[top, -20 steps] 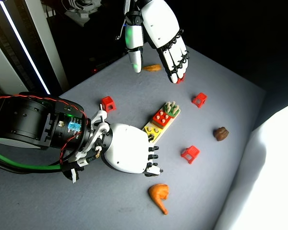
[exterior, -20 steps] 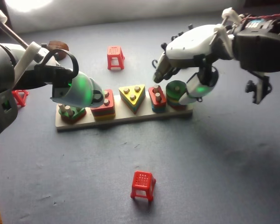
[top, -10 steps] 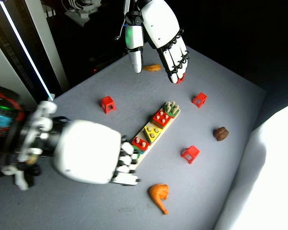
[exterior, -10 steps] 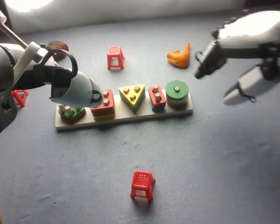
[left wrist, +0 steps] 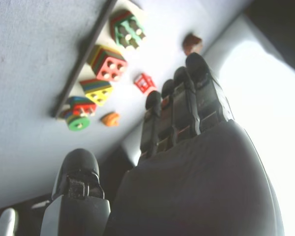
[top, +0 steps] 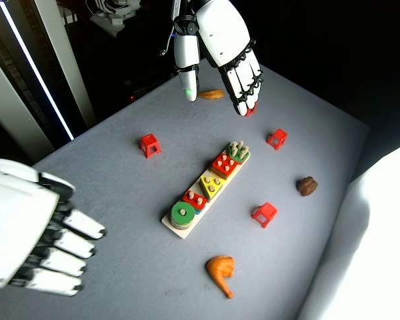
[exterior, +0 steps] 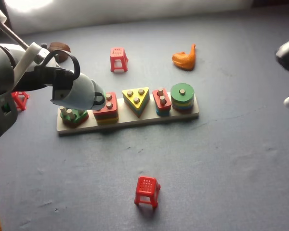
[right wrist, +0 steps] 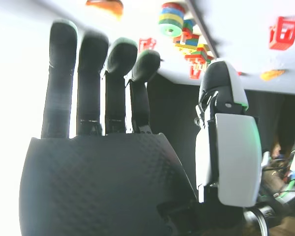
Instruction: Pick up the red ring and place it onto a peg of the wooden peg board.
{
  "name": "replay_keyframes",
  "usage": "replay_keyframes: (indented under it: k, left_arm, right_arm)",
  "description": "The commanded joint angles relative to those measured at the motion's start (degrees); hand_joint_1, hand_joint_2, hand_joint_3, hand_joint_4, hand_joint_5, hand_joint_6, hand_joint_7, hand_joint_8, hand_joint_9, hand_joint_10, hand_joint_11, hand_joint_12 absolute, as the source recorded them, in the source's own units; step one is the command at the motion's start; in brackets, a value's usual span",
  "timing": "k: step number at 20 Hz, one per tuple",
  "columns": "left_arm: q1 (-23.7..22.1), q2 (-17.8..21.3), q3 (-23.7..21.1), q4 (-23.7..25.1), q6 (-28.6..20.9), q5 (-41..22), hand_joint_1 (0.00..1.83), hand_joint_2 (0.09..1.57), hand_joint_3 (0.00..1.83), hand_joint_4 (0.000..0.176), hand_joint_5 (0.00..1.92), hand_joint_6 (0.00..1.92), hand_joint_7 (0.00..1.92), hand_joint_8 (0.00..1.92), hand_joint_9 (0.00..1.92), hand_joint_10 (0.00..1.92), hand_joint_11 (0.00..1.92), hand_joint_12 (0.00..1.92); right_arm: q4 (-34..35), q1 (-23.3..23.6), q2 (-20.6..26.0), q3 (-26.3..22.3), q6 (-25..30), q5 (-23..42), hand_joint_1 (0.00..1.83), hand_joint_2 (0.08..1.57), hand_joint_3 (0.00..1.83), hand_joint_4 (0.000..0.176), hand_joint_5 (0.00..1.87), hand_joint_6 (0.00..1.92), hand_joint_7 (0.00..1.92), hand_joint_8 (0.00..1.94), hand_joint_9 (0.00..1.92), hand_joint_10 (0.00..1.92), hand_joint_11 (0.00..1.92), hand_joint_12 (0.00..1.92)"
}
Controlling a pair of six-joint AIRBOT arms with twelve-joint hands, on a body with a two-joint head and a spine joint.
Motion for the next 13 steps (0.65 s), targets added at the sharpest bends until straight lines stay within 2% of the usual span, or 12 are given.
replay_keyframes:
  k: [1,2,3,7,9,10,13]
  left_arm:
    - [-0.44,0.06,0.1,4.93,0.14,-0.18,0.0,1.26,0.0,0.0,0.1,0.0,0.07,0.0,0.07,0.0,0.0,0.29]
    - [-0.45,0.05,0.07,4.93,0.14,-0.18,0.03,1.25,0.0,0.0,0.12,0.0,0.08,0.0,0.09,0.01,0.0,0.35]
    - [-0.46,0.04,0.06,4.93,0.13,-0.18,0.05,1.24,0.0,0.0,0.11,0.0,0.08,0.0,0.09,0.01,0.0,0.36]
    - [-0.46,0.04,0.05,4.92,0.13,-0.18,0.03,1.25,0.0,0.0,0.1,0.0,0.06,0.0,0.06,0.0,0.0,0.32]
    - [-0.45,0.03,0.04,4.91,0.13,-0.18,0.01,1.26,0.0,0.0,0.08,0.0,0.05,0.0,0.06,0.0,0.0,0.31]
    - [-0.45,0.03,0.03,4.91,0.13,-0.18,0.02,1.25,0.0,0.0,0.09,0.0,0.06,0.0,0.07,0.0,0.0,0.33]
    - [-0.44,0.03,0.03,4.91,0.11,-0.18,0.06,1.25,0.0,0.0,0.09,0.0,0.06,0.0,0.06,0.01,0.0,0.28]
  right_arm:
    - [0.1,0.39,1.7,-1.02,-1.13,6.84,0.66,1.49,0.03,0.008,1.46,1.92,1.64,1.94,1.71,1.92,1.85,1.92]
    - [0.09,0.59,3.2,-2.24,-1.58,7.56,0.75,1.52,0.01,0.057,1.43,1.92,1.61,1.94,1.69,1.92,1.84,1.92]
    - [0.09,0.89,4.0,-2.79,-1.78,8.52,0.79,1.51,0.0,0.073,1.41,1.92,1.58,1.94,1.67,1.92,1.83,1.92]
    - [0.09,0.18,4.4,-2.94,-1.76,13.74,0.75,1.52,0.0,0.106,1.38,1.92,1.56,1.94,1.66,1.92,1.83,1.92]
    - [0.09,0.12,4.24,-2.94,-1.54,14.68,0.58,1.57,0.02,0.139,1.35,1.92,1.56,1.94,1.65,1.92,1.82,1.92]
    - [-0.06,-0.14,4.04,-2.94,-1.55,14.35,0.51,1.57,0.03,0.169,1.35,1.92,1.56,1.94,1.65,1.92,1.82,1.92]
    - [-1.39,-1.58,3.38,-2.94,-1.55,14.24,0.39,1.57,0.06,0.176,1.32,1.92,1.54,1.94,1.64,1.92,1.82,1.92]
